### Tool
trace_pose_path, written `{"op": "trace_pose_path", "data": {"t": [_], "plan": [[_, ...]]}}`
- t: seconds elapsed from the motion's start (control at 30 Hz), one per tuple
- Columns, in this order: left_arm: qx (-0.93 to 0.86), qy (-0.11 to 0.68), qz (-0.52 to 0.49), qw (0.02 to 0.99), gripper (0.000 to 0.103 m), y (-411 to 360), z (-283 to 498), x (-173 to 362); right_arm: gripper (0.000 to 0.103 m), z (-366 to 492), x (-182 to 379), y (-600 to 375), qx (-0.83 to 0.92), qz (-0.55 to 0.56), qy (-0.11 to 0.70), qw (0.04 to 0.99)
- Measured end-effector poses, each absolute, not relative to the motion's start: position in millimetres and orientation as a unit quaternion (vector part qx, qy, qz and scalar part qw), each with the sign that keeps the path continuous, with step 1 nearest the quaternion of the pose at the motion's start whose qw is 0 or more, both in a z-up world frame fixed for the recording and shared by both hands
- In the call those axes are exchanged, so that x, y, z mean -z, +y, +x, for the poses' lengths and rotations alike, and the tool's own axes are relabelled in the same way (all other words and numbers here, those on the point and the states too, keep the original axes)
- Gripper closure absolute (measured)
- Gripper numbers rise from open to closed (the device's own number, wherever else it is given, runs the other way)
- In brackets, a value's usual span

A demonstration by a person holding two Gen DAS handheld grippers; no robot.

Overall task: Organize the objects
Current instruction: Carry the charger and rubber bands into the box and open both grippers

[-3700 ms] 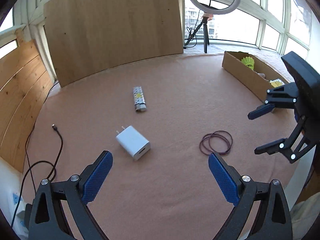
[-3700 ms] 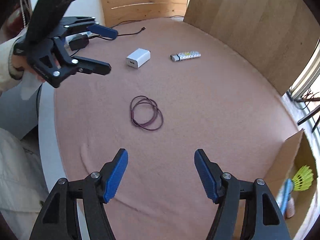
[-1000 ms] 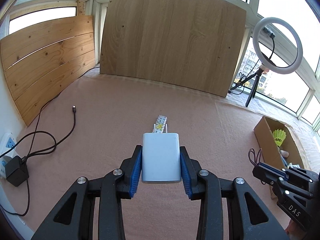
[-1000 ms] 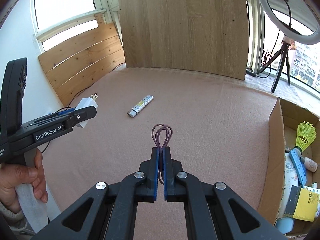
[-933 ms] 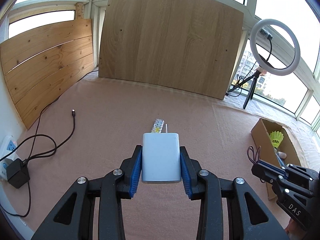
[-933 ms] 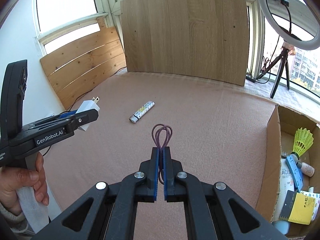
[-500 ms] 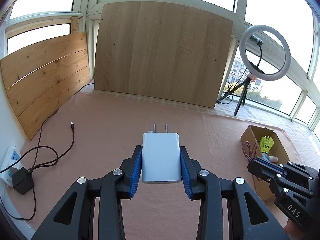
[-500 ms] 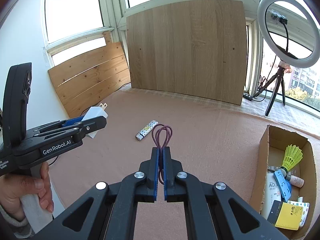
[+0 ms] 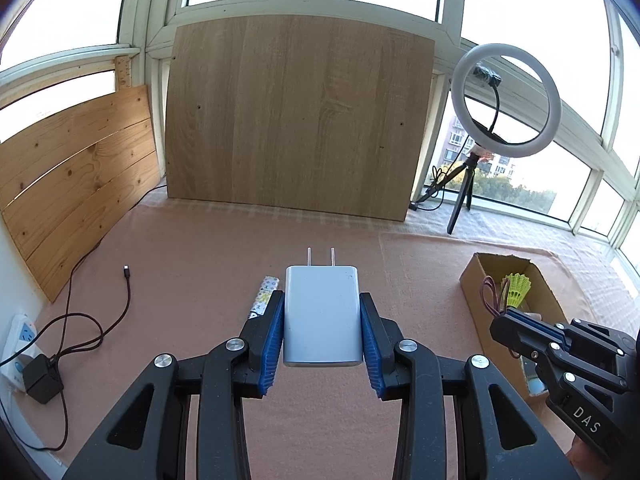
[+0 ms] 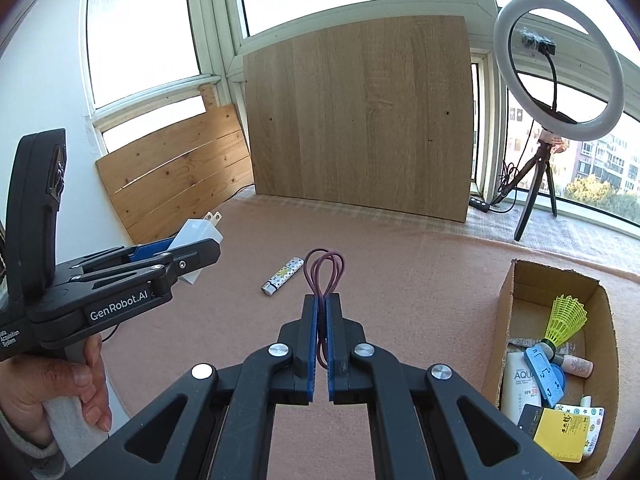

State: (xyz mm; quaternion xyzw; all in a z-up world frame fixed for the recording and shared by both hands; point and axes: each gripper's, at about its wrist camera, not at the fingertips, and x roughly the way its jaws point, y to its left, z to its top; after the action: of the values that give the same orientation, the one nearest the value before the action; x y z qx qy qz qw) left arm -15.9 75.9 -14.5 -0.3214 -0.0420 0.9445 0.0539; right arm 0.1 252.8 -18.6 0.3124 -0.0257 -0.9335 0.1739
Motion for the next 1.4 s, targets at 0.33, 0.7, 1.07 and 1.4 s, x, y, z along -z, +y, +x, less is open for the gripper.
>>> {"op": "trace_pose_path", "data": {"t": [0.33,0.7,1.07,1.4], "plan": [[-0.936,-0.012,-0.335,0.109,0.065,149,-37,21,0.100,6,21,309,0.942,0.306,-0.056,0.128],[-0.921,0.025,-0.342,0.185,0.065,248,-62,27,0.099,17,25,383,0.949,0.298,-0.086,0.058],[-0.897,0.051,-0.350,0.264,0.065,343,-71,45,0.099,40,41,456,0.944,0.308,-0.116,-0.020],[-0.898,0.047,-0.352,0.260,0.022,352,-69,51,0.069,46,53,474,0.935,0.329,-0.125,-0.054]]}}
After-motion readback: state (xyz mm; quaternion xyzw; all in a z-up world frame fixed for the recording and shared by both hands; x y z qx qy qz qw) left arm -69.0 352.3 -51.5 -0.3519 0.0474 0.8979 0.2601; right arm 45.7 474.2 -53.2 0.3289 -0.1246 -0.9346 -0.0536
